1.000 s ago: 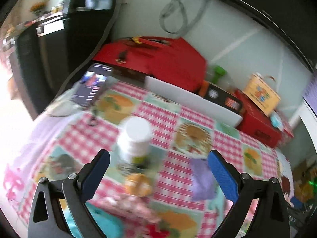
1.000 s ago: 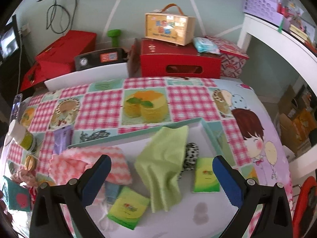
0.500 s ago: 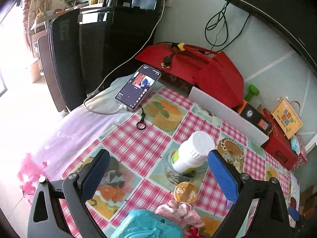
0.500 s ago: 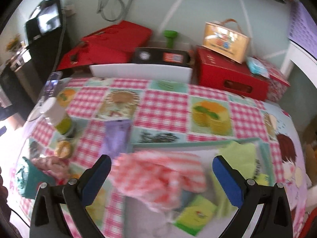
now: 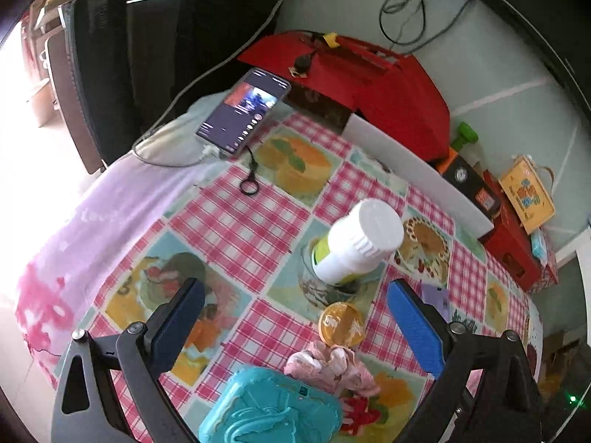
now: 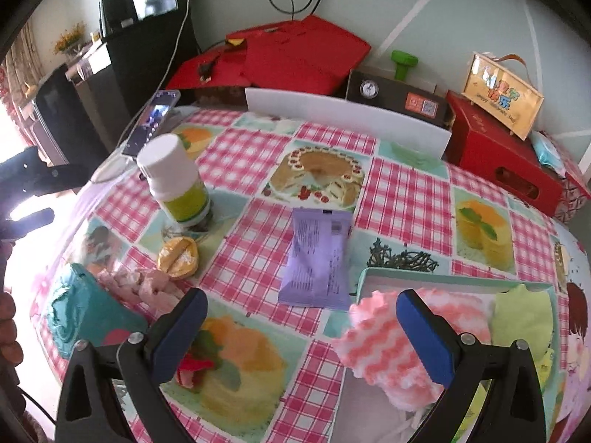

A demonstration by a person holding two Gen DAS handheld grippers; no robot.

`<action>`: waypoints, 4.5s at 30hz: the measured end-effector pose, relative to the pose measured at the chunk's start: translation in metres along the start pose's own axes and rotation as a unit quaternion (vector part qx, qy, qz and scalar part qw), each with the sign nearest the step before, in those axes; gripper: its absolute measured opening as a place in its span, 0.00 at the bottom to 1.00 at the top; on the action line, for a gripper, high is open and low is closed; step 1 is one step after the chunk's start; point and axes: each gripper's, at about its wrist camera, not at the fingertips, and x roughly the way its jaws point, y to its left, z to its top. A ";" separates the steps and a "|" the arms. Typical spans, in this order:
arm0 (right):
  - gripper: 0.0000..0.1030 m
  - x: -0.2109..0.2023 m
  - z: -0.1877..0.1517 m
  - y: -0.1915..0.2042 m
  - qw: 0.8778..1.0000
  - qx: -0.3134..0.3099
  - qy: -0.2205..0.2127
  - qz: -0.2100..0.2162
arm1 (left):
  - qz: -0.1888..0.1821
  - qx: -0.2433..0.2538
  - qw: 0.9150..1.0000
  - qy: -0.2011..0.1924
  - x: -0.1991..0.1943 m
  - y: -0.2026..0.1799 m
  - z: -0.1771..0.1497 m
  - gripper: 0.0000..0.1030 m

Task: Organize soft objects
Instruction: 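Reach the left tool toward the pink cloth while the right tool reaches toward the purple packet, then grasp the orange round item with the left tool while the right tool grasps the purple packet, then carry the orange item with the left tool while the right tool carries the purple packet to the tray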

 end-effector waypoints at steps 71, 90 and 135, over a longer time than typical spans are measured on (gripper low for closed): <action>0.59 0.123 0.042 -0.013 0.987 -0.032 0.154 0.020 | 0.022 0.041 0.977 0.208 0.123 -0.084 -0.028 0.47; 0.55 0.092 0.053 -0.030 0.994 0.007 0.104 0.025 | -0.026 0.032 0.992 0.123 0.085 -0.088 -0.034 0.47; 0.55 -0.052 0.003 -0.070 0.990 0.125 -0.032 -0.055 | -0.121 0.093 0.987 0.059 0.019 -0.121 -0.029 0.47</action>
